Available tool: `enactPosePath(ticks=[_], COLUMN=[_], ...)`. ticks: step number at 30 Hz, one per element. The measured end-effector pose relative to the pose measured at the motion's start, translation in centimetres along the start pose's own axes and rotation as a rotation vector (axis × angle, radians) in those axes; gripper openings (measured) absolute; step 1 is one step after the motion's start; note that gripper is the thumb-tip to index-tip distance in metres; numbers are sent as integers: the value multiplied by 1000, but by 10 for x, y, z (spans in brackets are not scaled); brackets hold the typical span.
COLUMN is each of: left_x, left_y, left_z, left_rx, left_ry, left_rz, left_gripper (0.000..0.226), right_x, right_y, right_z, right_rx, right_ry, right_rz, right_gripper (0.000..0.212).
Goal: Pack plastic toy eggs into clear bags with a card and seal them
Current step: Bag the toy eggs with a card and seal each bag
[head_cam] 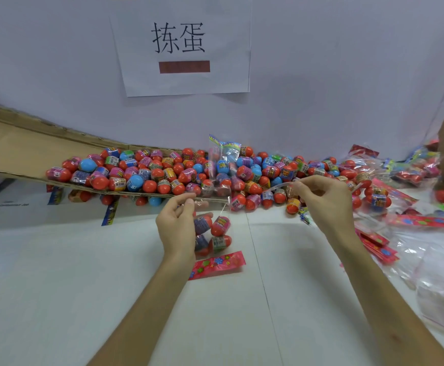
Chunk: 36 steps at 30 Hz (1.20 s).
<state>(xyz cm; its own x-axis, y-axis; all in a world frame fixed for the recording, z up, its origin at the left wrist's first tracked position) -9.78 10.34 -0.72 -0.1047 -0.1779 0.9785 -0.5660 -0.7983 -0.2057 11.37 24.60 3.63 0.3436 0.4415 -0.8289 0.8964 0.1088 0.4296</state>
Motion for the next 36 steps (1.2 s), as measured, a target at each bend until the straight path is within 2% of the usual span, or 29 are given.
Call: enactPosePath(ticks=[2, 3, 6, 8, 9, 10, 11, 12, 13, 14, 15, 16, 17, 19, 21, 23, 27, 29, 32, 33, 36], left_x=[0, 1, -1, -1, -1, 0, 1, 2, 2, 2, 2, 2, 2, 1, 3, 4, 3, 3, 4, 4, 4], left_y=[2, 2, 1, 0, -1, -2, -3, -4, -4, -4, -4, -4, -4, -5, -6, -7, -6, -7, -9, -9, -10], left_z=[-1, 0, -1, -1, 0, 1, 3, 4, 6, 8, 9, 8, 7, 5, 6, 7, 7, 8, 10, 9, 10], left_rx=[7, 7, 5, -11, -22, -33, -41, -46, -49, -54, -59, -61, -65, -71, -72, -76, -77, -88, -90, -90, -99], left_ry=[16, 18, 23, 23, 25, 35, 49, 62, 72, 82, 93, 101, 105, 100, 85, 79, 74, 78, 73, 74, 74], left_rz=[10, 1, -23, -30, -35, -38, -39, -39, -46, -51, -49, -38, -33, -34, -39, -42, -48, -55, -54, -53, -45], left_gripper=[21, 21, 23, 24, 24, 24, 24, 23, 23, 22, 21, 20, 20, 20, 21, 20, 20, 19, 19, 19, 18], right_x=[-12, -24, -74, -108, -120, -128, -130, -127, -123, -118, -108, -106, -108, -109, -107, -95, -74, -62, -54, -53, -53], right_y=[4, 6, 22, 35, 38, 37, 29, 20, 13, 13, 11, 13, 16, 28, 37, 47, 60, 56, 50, 50, 46], right_z=[1, 0, -7, -16, -23, -32, -42, -57, -74, -86, -96, -102, -106, -106, -87, -68, -33, -28, -33, -33, -29], right_rx=[-131, -261, -780, -1009, -1073, -1122, -1146, -1119, -994, -963, -971, -902, -794, -583, -506, -592, -910, -915, -893, -900, -887], right_ry=[-4, 28, 244, 407, 442, 403, 295, 168, 64, 52, -54, -92, -64, 25, 123, 84, -17, -92, -87, -88, -57], right_rz=[47, 94, 221, 111, -48, -237, -358, -340, -182, 177, 541, 786, 764, 416, 398, 258, -92, -44, 370, 387, 107], right_gripper=[10, 11, 15, 22, 22, 20, 18, 19, 27, 46, 68, 84, 90, 88, 83, 80, 72, 72, 67, 62, 50])
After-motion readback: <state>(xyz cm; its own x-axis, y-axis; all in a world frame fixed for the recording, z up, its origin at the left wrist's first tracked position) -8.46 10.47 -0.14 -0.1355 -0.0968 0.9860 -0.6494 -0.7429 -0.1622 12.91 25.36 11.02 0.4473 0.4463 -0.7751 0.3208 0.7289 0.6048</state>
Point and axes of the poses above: each hand's wrist, its own z-axis away from the middle knuckle, its own y-axis out of the back of the hand, x = y × z, the point moved 1 cm from there along -z, towards the middle knuckle, and after that the axes turned 5 degrees about -x, right-handed, at the moved point
